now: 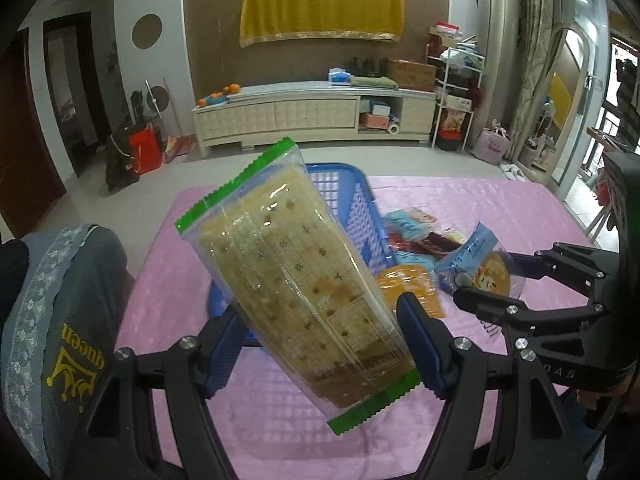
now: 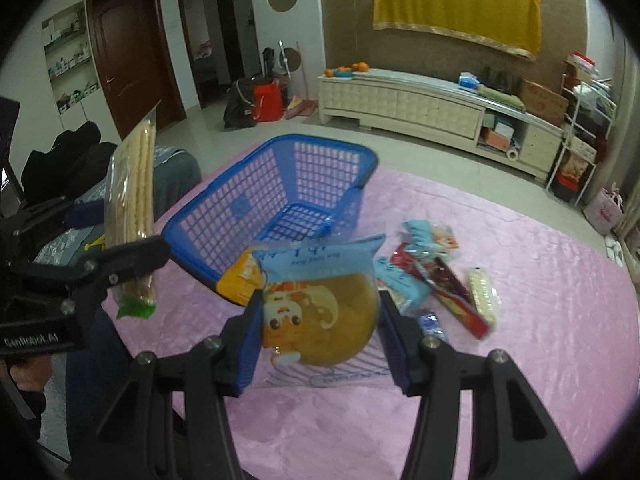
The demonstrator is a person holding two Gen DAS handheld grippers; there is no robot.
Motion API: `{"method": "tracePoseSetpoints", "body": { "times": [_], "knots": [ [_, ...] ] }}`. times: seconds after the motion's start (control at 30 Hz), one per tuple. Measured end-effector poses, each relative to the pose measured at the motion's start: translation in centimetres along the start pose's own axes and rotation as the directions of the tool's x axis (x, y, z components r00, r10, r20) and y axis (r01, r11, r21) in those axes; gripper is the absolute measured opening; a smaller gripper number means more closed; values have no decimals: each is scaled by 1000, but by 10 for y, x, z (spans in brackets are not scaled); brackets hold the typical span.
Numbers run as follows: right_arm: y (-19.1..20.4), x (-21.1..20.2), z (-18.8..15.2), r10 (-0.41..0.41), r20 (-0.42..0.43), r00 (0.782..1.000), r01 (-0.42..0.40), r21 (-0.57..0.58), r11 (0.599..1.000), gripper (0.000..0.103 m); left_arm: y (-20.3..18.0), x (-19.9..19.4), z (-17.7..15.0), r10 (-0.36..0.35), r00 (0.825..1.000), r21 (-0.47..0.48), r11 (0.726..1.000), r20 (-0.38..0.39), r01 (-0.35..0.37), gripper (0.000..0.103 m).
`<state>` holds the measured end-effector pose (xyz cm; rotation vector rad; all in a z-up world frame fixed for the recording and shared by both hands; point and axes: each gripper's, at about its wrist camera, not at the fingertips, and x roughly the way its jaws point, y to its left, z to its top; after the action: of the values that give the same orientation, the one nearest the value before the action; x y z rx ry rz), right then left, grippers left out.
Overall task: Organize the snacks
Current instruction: 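Carry both packs over the blue basket and open both tools to drop them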
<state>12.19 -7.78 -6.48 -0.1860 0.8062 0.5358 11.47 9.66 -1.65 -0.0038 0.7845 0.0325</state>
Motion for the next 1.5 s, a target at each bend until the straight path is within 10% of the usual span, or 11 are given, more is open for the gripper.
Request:
{"method": "tracePoseSetpoints", "body": {
  "times": [1.5],
  "knots": [
    [27,124,86,0,-110,994,-8,-77,997,58,69,113,58,-87,986,77,992,-142,99,58]
  ]
}}
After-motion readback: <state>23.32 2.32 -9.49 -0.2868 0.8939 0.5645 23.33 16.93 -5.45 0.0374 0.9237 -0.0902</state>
